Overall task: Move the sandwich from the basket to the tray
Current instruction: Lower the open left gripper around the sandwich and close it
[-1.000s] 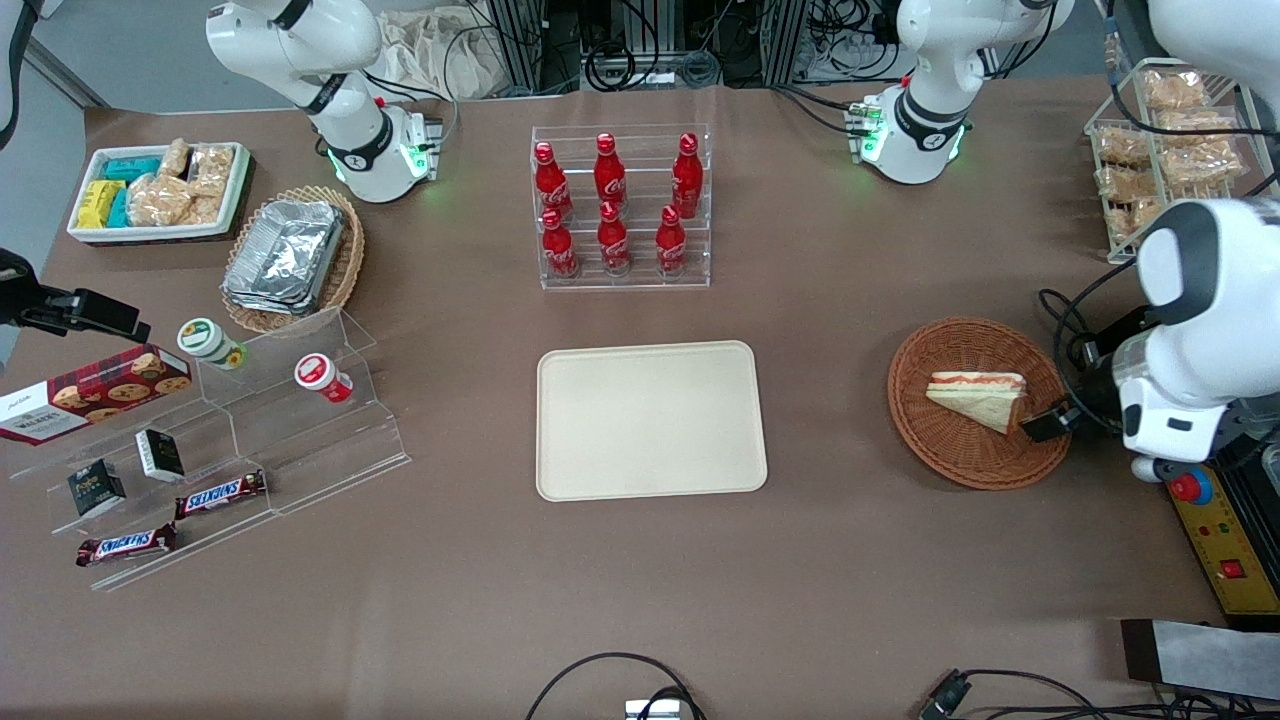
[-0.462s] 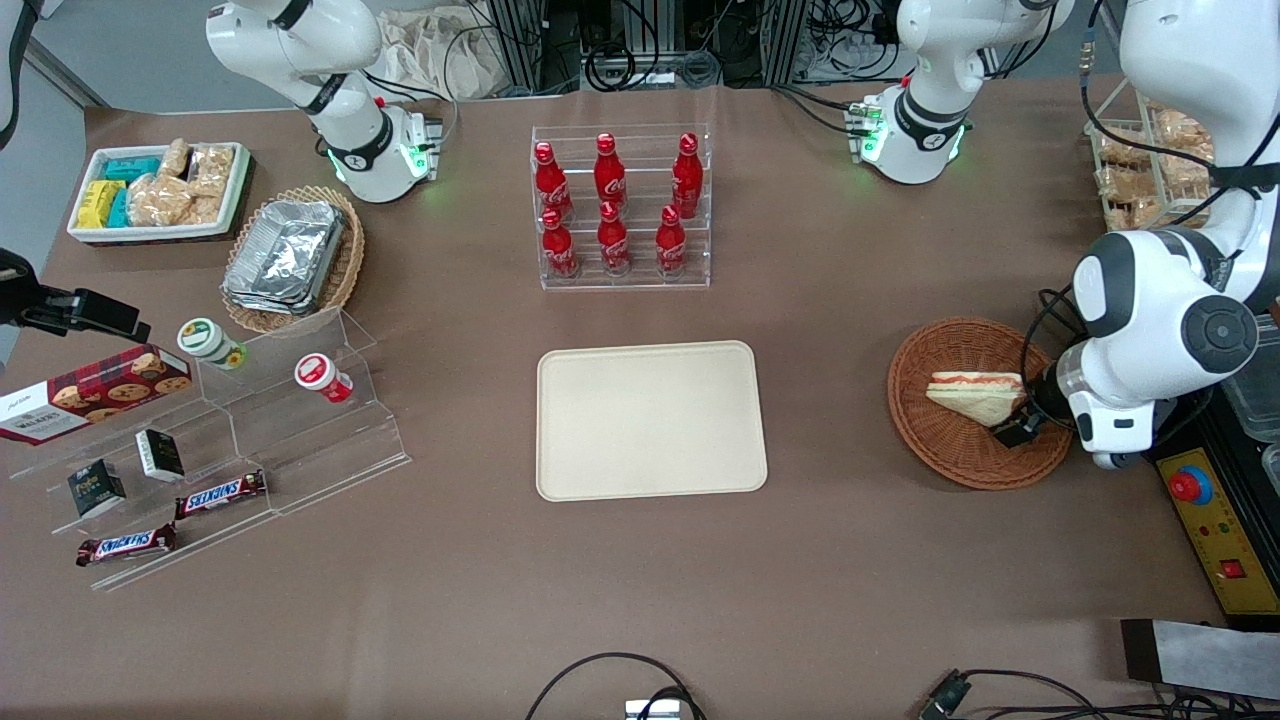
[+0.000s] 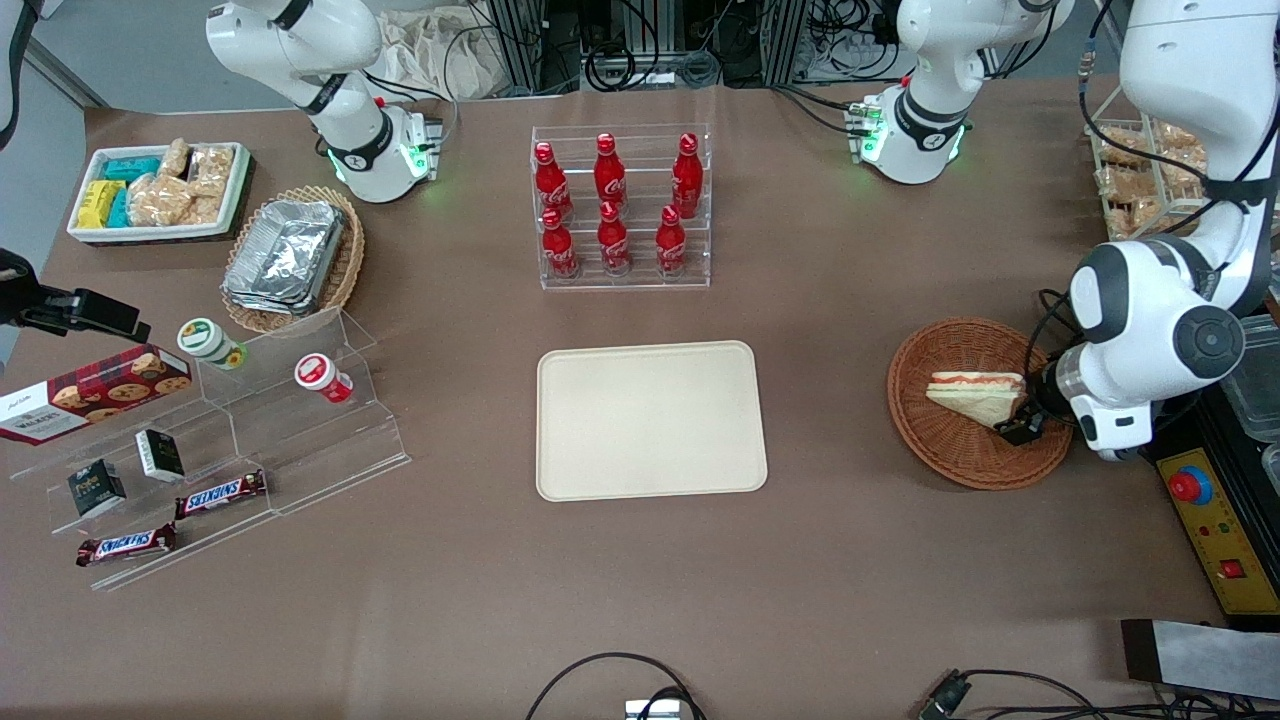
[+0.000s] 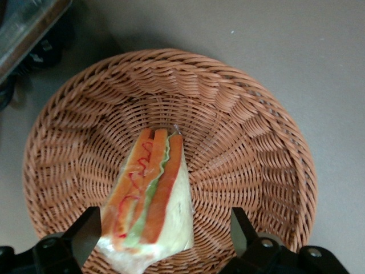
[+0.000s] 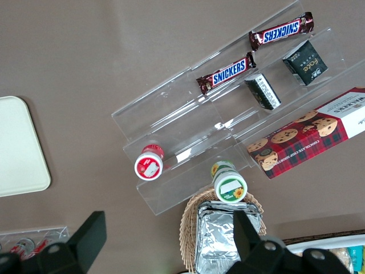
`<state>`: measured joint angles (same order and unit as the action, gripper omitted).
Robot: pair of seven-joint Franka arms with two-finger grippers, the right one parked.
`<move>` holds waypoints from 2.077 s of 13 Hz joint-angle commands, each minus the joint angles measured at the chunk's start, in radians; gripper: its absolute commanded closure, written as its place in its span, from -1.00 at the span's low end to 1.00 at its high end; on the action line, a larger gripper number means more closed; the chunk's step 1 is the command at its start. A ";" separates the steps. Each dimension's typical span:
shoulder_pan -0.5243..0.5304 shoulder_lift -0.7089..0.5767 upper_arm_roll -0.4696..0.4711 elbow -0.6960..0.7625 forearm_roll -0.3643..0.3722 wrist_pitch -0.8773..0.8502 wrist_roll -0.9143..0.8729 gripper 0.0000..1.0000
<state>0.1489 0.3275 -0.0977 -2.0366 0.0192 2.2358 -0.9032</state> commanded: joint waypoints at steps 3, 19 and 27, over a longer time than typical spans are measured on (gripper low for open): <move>-0.002 0.028 0.000 -0.037 0.005 0.065 -0.042 -1.00; 0.000 0.001 0.001 -0.087 0.005 0.042 -0.037 -1.00; -0.005 -0.027 0.000 -0.076 0.027 0.038 -0.054 1.00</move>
<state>0.1482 0.3431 -0.0981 -2.1104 0.0237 2.3062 -0.9451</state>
